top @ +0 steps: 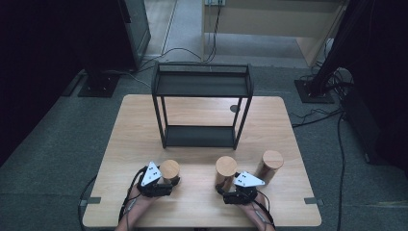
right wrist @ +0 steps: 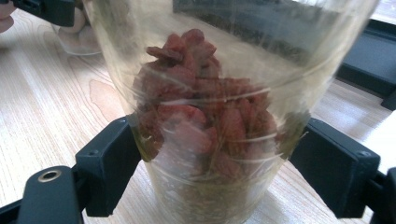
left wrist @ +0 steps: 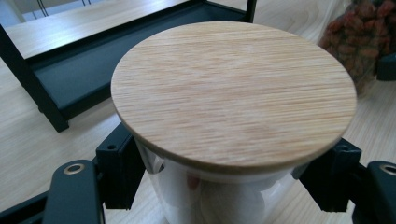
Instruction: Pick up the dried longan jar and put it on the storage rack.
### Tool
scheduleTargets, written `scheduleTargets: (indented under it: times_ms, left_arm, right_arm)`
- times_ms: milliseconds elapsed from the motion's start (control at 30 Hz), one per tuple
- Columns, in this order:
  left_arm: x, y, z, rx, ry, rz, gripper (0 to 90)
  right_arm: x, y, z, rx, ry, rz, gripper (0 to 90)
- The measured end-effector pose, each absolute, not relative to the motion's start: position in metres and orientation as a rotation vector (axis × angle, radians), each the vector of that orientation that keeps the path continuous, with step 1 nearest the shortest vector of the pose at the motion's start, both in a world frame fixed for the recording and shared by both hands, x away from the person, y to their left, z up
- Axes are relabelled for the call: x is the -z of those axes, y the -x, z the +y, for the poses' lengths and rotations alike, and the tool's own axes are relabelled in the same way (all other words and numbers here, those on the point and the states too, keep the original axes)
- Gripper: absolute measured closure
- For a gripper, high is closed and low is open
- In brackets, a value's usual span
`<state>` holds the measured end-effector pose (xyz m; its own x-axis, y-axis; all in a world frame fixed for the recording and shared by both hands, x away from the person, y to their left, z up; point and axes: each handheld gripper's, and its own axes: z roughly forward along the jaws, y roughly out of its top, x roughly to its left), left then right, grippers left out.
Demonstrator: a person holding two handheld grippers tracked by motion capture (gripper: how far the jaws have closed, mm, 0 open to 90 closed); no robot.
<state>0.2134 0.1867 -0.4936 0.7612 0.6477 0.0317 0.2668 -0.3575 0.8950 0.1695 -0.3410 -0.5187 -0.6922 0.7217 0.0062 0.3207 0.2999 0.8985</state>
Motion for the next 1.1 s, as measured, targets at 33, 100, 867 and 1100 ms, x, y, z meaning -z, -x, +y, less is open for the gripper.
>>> scheduleTargets:
  times_ms: [33,100,867,1100]
  left_arm:
    - [0.494,-0.213,0.187,-0.472,-1.945,0.694,25.6]
    - [0.492,-0.215,0.185,-0.472,-1.942,0.69,25.6]
    - [0.486,-0.234,0.156,-0.527,-1.919,0.787,25.6]
    - [0.487,-0.232,0.144,-0.573,-1.893,0.845,25.6]
  right_arm:
    - [0.519,-0.17,-0.341,-1.361,-0.932,2.173,17.1]
    - [0.519,-0.169,-0.341,-1.361,-0.931,2.173,17.1]
    - [0.519,-0.17,-0.341,-1.362,-0.934,2.173,17.1]
    - [0.519,-0.169,-0.341,-1.362,-0.934,2.172,17.1]
